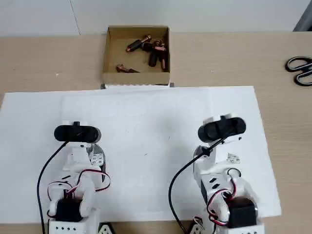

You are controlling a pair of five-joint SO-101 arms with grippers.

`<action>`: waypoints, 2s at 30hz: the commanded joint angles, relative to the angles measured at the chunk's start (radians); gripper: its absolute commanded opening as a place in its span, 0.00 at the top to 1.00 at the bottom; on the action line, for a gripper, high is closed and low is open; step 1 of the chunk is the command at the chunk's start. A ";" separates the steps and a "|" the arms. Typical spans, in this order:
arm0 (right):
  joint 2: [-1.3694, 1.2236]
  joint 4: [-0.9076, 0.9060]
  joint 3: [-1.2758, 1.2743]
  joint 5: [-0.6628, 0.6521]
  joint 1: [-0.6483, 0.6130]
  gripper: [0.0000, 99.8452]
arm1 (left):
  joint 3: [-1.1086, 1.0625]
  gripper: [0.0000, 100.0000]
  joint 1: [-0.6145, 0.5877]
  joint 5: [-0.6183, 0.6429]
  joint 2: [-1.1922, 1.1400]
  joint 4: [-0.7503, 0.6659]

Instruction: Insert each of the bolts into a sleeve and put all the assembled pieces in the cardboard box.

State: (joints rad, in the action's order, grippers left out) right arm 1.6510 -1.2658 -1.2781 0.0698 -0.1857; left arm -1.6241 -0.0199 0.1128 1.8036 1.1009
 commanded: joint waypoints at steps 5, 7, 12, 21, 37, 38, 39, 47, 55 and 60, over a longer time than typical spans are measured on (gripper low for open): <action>0.119 0.022 -0.172 0.003 0.007 1.00 | 0.008 0.99 -0.006 0.002 0.008 0.000; 0.162 0.018 -0.230 0.003 0.008 1.00 | 0.008 0.99 -0.006 0.002 0.008 0.000; 0.162 0.041 -0.247 0.009 0.010 1.00 | 0.008 0.99 -0.006 0.002 0.008 0.000; 0.162 0.082 -0.322 0.005 0.139 1.00 | 0.008 0.99 -0.006 0.002 0.008 0.000; 0.162 0.077 -0.324 0.011 0.139 1.00 | 0.008 0.99 -0.006 0.002 0.008 0.000; 0.162 0.077 -0.324 0.011 0.139 1.00 | 0.008 0.99 -0.006 0.002 0.008 0.000; 0.162 0.077 -0.324 0.011 0.139 1.00 | 0.008 0.99 -0.006 0.002 0.008 0.000; 0.162 0.077 -0.324 0.011 0.139 1.00 | 0.008 0.99 -0.006 0.002 0.008 0.000; 0.162 0.077 -0.324 0.011 0.139 1.00 | 0.008 0.99 -0.006 0.002 0.008 0.000; 0.162 0.077 -0.324 0.011 0.139 1.00 | 0.008 0.99 -0.006 0.002 0.008 0.000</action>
State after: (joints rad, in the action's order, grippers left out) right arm 1.8013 -1.1953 -1.6080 0.0698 -0.0537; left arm -1.6241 -0.0199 0.1128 1.8036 1.1009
